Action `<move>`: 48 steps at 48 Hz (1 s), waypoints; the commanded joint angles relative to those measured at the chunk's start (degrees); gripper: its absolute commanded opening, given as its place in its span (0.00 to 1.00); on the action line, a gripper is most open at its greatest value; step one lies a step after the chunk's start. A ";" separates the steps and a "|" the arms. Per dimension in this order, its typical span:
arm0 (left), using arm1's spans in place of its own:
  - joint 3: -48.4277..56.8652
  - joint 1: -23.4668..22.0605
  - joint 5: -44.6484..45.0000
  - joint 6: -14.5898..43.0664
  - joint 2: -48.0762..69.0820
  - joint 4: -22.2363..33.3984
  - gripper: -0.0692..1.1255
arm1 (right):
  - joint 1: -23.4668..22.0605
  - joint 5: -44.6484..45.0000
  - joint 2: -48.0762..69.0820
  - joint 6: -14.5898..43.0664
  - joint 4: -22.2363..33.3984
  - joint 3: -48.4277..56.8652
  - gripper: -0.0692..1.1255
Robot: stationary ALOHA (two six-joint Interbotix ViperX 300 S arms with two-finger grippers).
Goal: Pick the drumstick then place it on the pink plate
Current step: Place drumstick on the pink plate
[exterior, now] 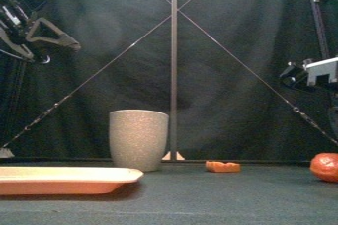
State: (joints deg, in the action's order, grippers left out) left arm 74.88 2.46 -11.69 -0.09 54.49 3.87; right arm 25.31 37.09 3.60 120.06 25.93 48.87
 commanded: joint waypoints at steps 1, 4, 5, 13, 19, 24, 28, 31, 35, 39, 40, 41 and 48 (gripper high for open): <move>-0.79 0.18 -0.26 0.00 -0.26 0.09 0.11 | 0.09 0.18 1.67 -0.09 2.37 -2.90 0.44; -0.88 0.18 -0.35 -0.09 -0.18 0.09 0.11 | 0.09 0.09 1.93 -0.09 5.27 -4.57 0.44; -0.88 0.18 -0.35 -0.09 -0.26 0.09 0.11 | 0.09 0.00 1.93 -0.18 6.59 -5.19 0.44; -0.97 0.18 -0.44 0.18 -0.18 0.09 0.11 | 0.09 -3.25 1.58 -2.37 25.14 -11.25 0.44; -1.05 0.18 -0.53 0.35 -0.18 -0.18 0.11 | -0.09 -7.91 0.00 -5.54 38.06 -14.15 0.44; -1.05 0.18 -0.44 0.35 -0.26 -0.70 0.11 | -0.53 -10.55 -2.20 -7.65 44.47 -15.73 0.44; -1.05 0.18 -0.53 0.35 -0.18 -0.97 0.11 | -2.72 -12.66 -4.39 -8.26 46.14 -17.31 0.44; -0.97 0.18 -0.53 0.35 -0.26 -1.05 0.11 | -4.39 -15.29 -5.98 -8.44 47.72 -18.90 0.44; -0.88 0.18 -0.53 0.35 -0.26 -1.23 0.11 | -6.86 -21.01 -8.44 -8.44 53.09 -21.45 0.44; -0.79 0.18 -0.53 0.35 -0.26 -1.23 0.11 | -8.44 -25.84 -11.43 -8.35 59.41 -24.17 0.44; -0.88 0.18 -0.53 0.35 -0.26 -1.23 0.11 | -8.79 -26.89 -12.22 -8.26 60.73 -24.79 0.44; -0.79 0.26 -0.53 0.35 -0.26 -1.23 0.11 | -9.14 -27.86 -13.10 -8.35 62.05 -25.49 0.44; -0.79 0.26 -0.53 0.35 -0.26 -1.32 0.11 | -11.78 -33.93 -19.16 -8.26 64.60 -31.03 0.44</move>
State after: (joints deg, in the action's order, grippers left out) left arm 74.88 2.64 -11.69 0.18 54.58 2.72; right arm 15.12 6.33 -14.33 111.71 89.74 22.15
